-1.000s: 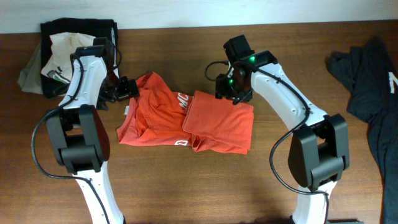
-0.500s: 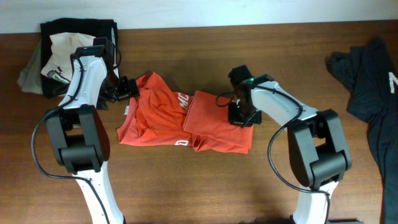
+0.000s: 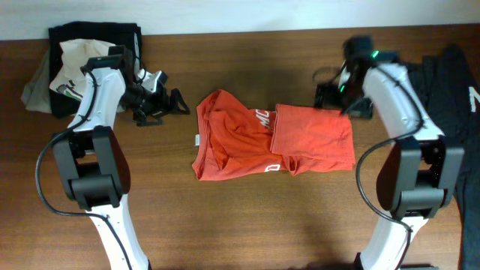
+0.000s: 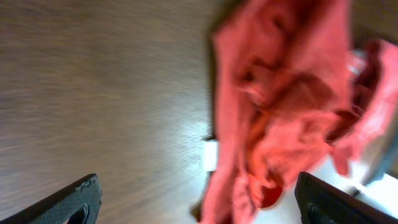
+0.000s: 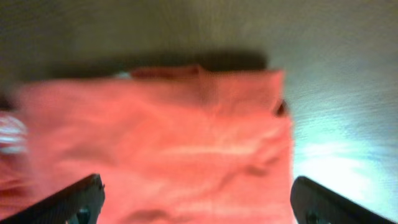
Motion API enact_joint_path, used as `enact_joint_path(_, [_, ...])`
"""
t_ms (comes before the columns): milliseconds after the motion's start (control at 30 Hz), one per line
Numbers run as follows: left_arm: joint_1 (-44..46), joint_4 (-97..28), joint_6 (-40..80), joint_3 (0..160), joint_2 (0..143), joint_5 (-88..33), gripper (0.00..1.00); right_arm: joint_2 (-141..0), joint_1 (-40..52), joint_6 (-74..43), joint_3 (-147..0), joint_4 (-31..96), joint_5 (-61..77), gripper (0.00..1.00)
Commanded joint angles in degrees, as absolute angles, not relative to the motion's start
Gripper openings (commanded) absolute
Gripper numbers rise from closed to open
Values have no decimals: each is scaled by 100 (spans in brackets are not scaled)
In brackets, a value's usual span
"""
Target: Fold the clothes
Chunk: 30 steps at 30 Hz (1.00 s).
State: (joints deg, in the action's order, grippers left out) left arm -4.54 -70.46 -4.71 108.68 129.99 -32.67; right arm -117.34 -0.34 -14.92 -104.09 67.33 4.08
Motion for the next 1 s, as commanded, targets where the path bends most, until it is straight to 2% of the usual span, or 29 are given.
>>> enact_joint_path(0, [-471,-7312,-1284,10772,13052,-4075,99,-11574,-478,-1479,-11966,7242,316,99])
enact_joint_path(67, [-336,-7203,-1295,10457,13052,-4075,99,-11574,-799,-1481,-12569,7483,316,99])
enact_joint_path(233, [-141,-6152,-1295,9292,13052,-4519,99,-11579,-1380,-1474,-12656,7832,600,98])
enact_joint_path(400, [266,-5260,-784,8689,13052,-4630,99,-11579,-1323,-1479,-12654,8128,600,99])
enact_joint_path(567, [1057,-4366,469,8624,13054,-3675,99,-11579,-1273,-1479,-12654,8232,532,99])
enact_joint_path(633, [1262,-4355,493,8656,13054,-3507,98,-11579,-1278,-1481,-12654,8232,534,99])
enact_joint_path(667, [1258,-4355,497,8656,13054,-3511,75,-11579,-1278,-1483,-12654,8230,537,99])
enact_joint_path(700, [1243,-4364,521,8656,13054,-3509,48,-11579,-1278,-1481,-12654,8228,534,99])
enact_joint_path(767, [1192,-4381,548,8656,13054,-3509,11,-11579,-1278,-1481,-12654,8230,534,99])
enact_joint_path(800, [1122,-4469,681,8694,13054,-3332,0,-11579,-1278,-1481,-12654,8230,534,99])
enact_joint_path(967, [528,-5863,987,9712,13054,-1155,0,-11579,-1278,-1481,-12654,8230,534,99])
